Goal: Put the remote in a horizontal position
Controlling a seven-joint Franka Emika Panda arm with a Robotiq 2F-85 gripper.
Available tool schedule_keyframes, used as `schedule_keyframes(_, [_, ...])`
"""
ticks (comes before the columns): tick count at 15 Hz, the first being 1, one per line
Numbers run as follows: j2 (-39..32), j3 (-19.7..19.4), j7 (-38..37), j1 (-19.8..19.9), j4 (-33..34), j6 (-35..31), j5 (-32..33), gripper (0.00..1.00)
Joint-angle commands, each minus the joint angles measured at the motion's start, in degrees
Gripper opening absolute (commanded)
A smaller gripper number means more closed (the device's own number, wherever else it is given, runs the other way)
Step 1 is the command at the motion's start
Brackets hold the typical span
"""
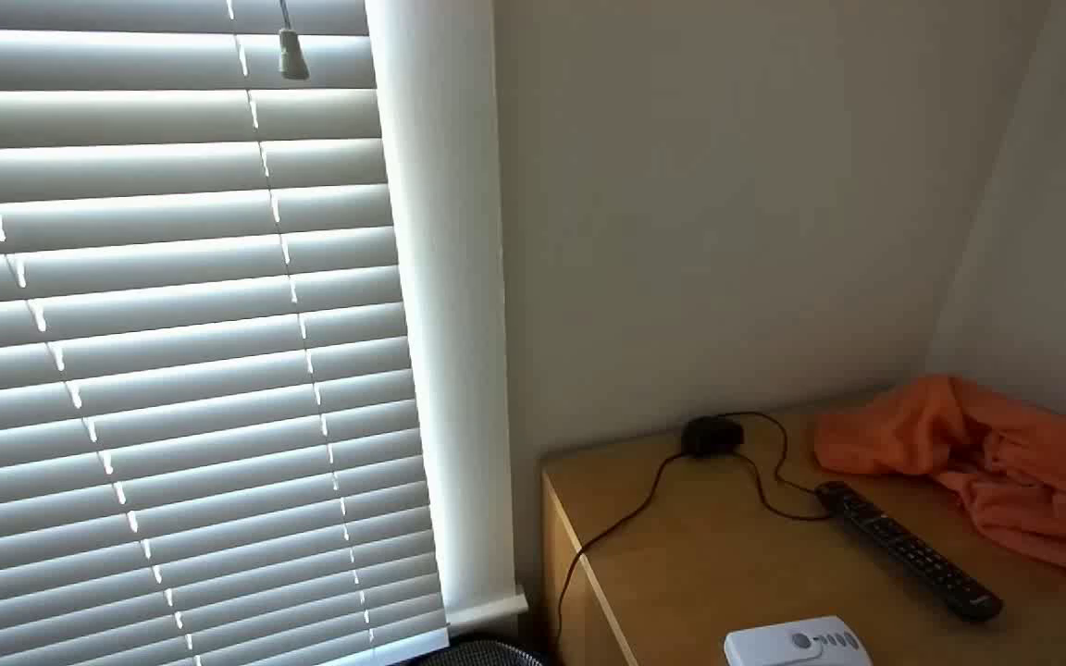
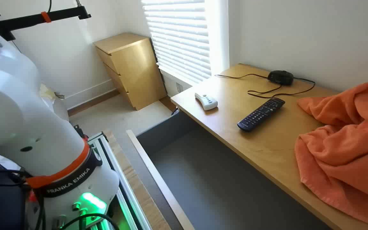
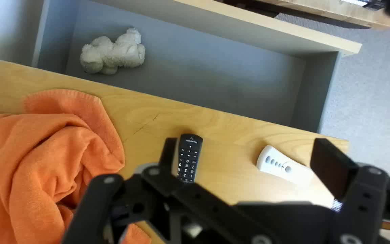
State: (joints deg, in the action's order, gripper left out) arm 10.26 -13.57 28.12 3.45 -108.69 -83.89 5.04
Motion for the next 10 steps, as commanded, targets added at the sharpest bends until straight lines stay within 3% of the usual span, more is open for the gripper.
schedule_keyframes(1, [-0.1,1.02,0.17,1.13,0.13,0.1,-0.17,1.0])
schedule_keyframes(8, [-0.1,1.02,0.17,1.13,0.13,0.1,-0.17,1.0])
schedule_keyframes(10, [-3.56,1.57,1.64,0.75,0.68,0.76,1.17,1.0])
